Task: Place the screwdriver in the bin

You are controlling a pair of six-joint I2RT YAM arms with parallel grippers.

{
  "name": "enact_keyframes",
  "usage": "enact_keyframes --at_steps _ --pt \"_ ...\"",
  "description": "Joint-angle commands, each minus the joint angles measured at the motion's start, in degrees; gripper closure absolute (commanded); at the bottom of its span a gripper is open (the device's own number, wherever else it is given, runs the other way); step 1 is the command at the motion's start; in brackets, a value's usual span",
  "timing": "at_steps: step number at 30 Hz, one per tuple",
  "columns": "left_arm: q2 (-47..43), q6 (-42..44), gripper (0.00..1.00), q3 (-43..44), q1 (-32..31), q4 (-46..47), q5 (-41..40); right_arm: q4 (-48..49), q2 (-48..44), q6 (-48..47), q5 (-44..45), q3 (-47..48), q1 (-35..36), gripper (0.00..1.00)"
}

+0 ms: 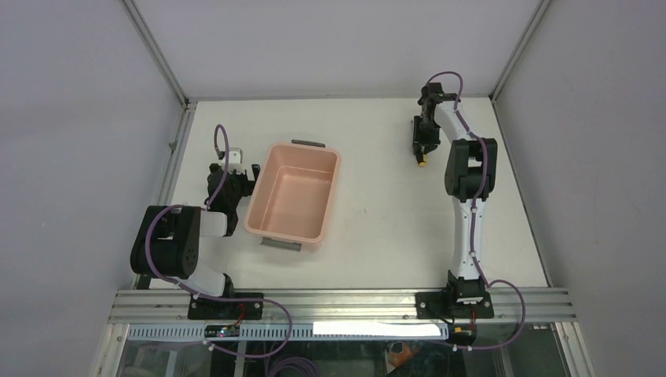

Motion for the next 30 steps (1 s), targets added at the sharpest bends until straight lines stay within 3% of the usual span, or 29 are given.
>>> enact_keyframes --at_steps 1,5,9,18,22,26,30 --pt "-1.57 -0.87 0.01 0.06 -0.53 1.49 0.44 -1.28 0.67 -0.83 -1.36 1.41 0.01 0.78" --pt "-1.62 -0.87 0.01 0.06 -0.53 1.50 0.47 -2.60 -3.25 -0.06 -1.34 2.35 0.05 1.00" --pt "-1.57 -0.87 0.01 0.06 -0.53 1.50 0.48 -9.48 -10.05 1.63 -1.29 3.97 0.14 1.00" --pt "-1.62 -0.87 0.01 0.06 -0.54 1.50 0.46 -17.81 -32.73 9.55 2.37 -7.48 2.44 1.00" --pt "-1.58 -0.87 0.01 0.06 -0.53 1.48 0.50 -23.08 -38.68 13.64 5.52 -7.93 5.03 1.00" --pt "-1.62 -0.87 0.01 0.06 -0.53 1.50 0.47 -27.15 -40.94 16.93 5.42 -4.50 12.79 1.00" --pt "-1.62 -0.87 0.01 0.06 -0.53 1.51 0.49 -29.30 -38.45 19.63 4.07 4.82 23.75 1.00"
